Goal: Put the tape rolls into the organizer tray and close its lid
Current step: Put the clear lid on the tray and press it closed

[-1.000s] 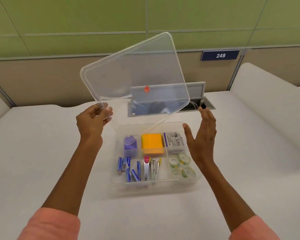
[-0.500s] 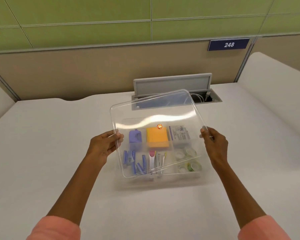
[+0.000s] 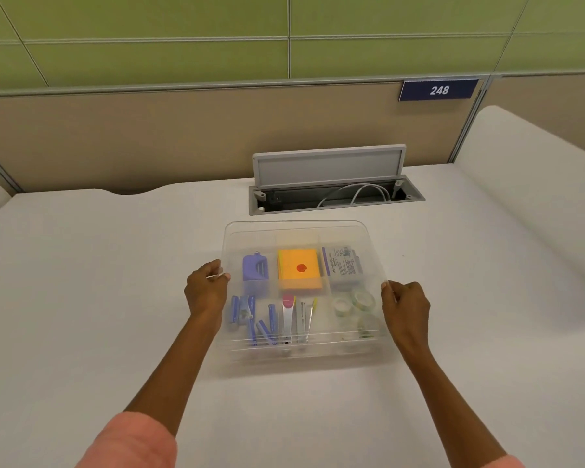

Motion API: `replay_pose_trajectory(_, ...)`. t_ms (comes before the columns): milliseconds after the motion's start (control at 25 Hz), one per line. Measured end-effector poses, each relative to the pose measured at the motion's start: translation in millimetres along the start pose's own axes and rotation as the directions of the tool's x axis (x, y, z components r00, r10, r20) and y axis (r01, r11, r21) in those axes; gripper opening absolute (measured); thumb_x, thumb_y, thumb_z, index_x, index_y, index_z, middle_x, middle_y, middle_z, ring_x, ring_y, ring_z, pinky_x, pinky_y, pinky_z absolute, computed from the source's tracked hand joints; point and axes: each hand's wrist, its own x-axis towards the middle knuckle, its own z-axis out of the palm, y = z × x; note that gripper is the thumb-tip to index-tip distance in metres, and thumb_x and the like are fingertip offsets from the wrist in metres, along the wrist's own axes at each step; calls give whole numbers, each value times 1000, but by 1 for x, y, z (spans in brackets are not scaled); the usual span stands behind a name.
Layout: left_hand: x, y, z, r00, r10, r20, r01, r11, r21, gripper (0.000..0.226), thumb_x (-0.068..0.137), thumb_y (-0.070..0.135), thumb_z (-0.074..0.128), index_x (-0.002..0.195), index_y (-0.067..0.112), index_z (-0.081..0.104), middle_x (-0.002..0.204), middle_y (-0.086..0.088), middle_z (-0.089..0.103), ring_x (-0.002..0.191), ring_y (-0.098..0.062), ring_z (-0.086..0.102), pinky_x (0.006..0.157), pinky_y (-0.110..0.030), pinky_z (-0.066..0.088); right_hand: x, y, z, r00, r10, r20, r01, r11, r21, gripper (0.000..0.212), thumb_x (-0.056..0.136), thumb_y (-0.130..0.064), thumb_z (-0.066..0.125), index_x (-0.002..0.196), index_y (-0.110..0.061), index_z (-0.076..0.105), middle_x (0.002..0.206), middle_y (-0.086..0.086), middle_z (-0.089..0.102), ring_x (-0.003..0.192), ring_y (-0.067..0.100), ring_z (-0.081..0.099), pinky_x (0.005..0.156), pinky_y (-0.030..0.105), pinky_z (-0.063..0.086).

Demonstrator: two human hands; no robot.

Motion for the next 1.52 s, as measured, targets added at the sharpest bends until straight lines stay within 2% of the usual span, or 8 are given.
replay_pose_trajectory(80,1,-1,2,1000,-28,-14,28,999,-17,39,85,2,57,125,5,53,132,-14,56,119,-31,53,103,-39,40,-1,2,-1,1000,0,-1,0,1000,-11,27,93,-20,47,76,-11,66,84,13,49,75,23,48,70,28,34)
replay_pose_trajectory(200,2,1,1,994,-106,-22,103,988,-112,38,85,0,57,122,5,55,130,-13,57,119,-29,53,103,-35,40,-2,6,-2,1000,4,-12,-4,1000,2,28,93,-23,50,107,-6,67,92,16,58,79,20,50,75,26,36)
replay_pose_trajectory(440,1,-6,-10,964,-233,125,259,931,-258,38,83,0,59,120,8,57,127,-13,58,112,-30,57,100,-41,46,-2,7,-7,997,70,17,-71,987,141,28,89,-28,56,106,-9,68,98,16,70,85,26,62,84,38,49)
replay_pose_trajectory(600,-3,-16,-21,949,-231,214,287,915,-283,36,82,5,63,118,7,58,111,-13,62,80,-18,62,77,-32,52,-7,9,-14,989,142,26,-144,956,254,23,81,-28,67,99,-14,71,93,12,73,85,27,67,88,45,53)
replay_pose_trajectory(800,-14,-34,-29,941,-259,219,315,906,-283,32,77,20,70,106,8,65,111,-10,66,98,-22,61,89,-33,49,-17,15,-28,963,235,132,-269,879,393,25,75,-25,74,97,-14,71,95,12,72,89,30,67,91,46,52)
replay_pose_trajectory(1040,-38,-58,-41,955,-198,221,233,962,-144,33,73,48,68,86,18,68,92,1,68,85,-17,59,72,-27,45,-29,26,-45,923,248,293,-359,831,426,33,72,-25,76,88,3,68,89,22,65,79,32,63,84,44,56)
replay_pose_trajectory(1280,-58,-72,-54,939,-111,325,209,935,-286,31,64,45,68,87,23,69,84,9,73,80,-6,66,70,-21,53,-26,28,-50,877,282,388,-447,774,449,41,71,-25,76,87,11,64,94,24,63,84,35,65,82,40,55)
replay_pose_trajectory(1520,-61,-68,-54,925,-141,354,276,889,-366,4,79,25,66,82,26,64,77,11,73,70,-4,68,67,-23,54,-23,28,-55,747,375,549,-646,605,466,18,76,-25,71,81,-10,64,104,18,59,98,40,63,88,54,51)
